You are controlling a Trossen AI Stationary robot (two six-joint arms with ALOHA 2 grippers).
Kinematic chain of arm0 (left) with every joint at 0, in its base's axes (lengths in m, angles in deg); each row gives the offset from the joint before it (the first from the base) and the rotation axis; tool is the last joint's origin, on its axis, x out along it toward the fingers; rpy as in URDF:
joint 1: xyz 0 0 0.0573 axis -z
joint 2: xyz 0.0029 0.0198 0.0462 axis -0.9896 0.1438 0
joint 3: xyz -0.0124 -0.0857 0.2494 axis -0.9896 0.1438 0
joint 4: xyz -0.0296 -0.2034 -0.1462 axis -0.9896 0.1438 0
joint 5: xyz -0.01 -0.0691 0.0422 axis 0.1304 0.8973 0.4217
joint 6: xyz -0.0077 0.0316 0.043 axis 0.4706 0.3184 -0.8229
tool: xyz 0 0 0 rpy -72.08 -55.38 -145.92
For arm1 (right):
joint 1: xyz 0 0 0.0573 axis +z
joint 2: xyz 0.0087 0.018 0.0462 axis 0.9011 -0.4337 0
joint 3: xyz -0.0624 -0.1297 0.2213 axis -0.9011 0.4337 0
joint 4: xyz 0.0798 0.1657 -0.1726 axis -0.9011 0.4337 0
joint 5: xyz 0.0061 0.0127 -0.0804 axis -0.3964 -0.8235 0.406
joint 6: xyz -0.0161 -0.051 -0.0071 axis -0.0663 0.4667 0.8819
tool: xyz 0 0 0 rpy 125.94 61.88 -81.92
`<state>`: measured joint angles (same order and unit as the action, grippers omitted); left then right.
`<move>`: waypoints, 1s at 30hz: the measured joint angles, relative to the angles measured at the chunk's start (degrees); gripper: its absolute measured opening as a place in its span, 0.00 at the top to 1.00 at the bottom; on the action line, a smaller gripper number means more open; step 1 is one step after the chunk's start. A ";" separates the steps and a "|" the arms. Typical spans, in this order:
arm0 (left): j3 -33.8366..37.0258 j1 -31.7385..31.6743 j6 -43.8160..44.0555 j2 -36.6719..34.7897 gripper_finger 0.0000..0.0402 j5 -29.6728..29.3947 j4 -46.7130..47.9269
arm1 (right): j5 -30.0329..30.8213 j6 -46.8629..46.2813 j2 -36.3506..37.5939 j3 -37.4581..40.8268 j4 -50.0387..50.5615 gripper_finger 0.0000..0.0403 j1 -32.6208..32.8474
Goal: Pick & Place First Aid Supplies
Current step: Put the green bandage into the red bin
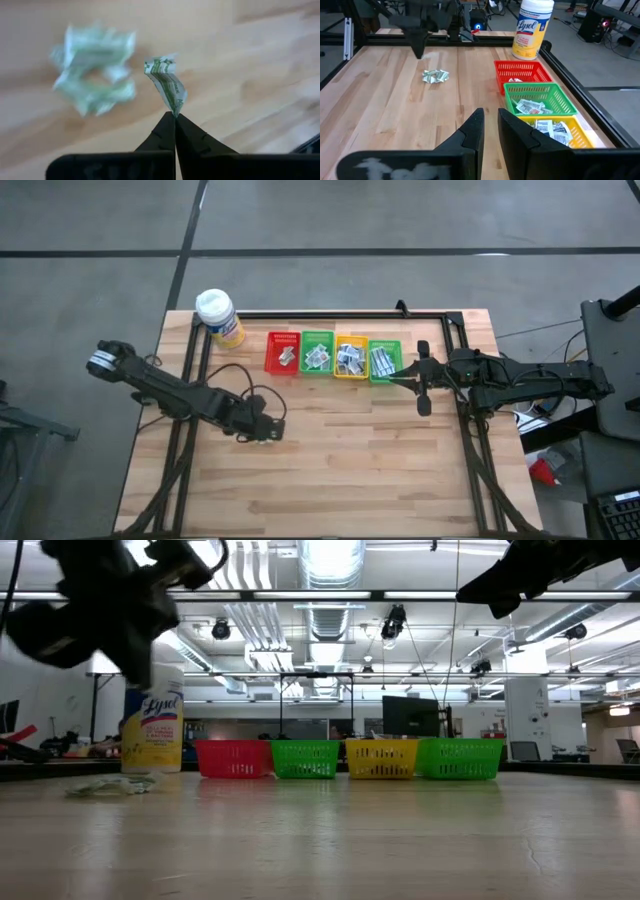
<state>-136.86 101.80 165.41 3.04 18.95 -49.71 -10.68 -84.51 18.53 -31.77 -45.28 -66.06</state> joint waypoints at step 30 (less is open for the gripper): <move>-23.13 -32.08 -54.76 13.04 1.00 -13.24 2.83 | 0.00 0.05 -0.02 -0.01 0.00 0.87 0.00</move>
<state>-159.99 69.72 110.65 16.08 5.72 -46.88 -10.68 -84.46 18.51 -31.78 -45.28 -66.06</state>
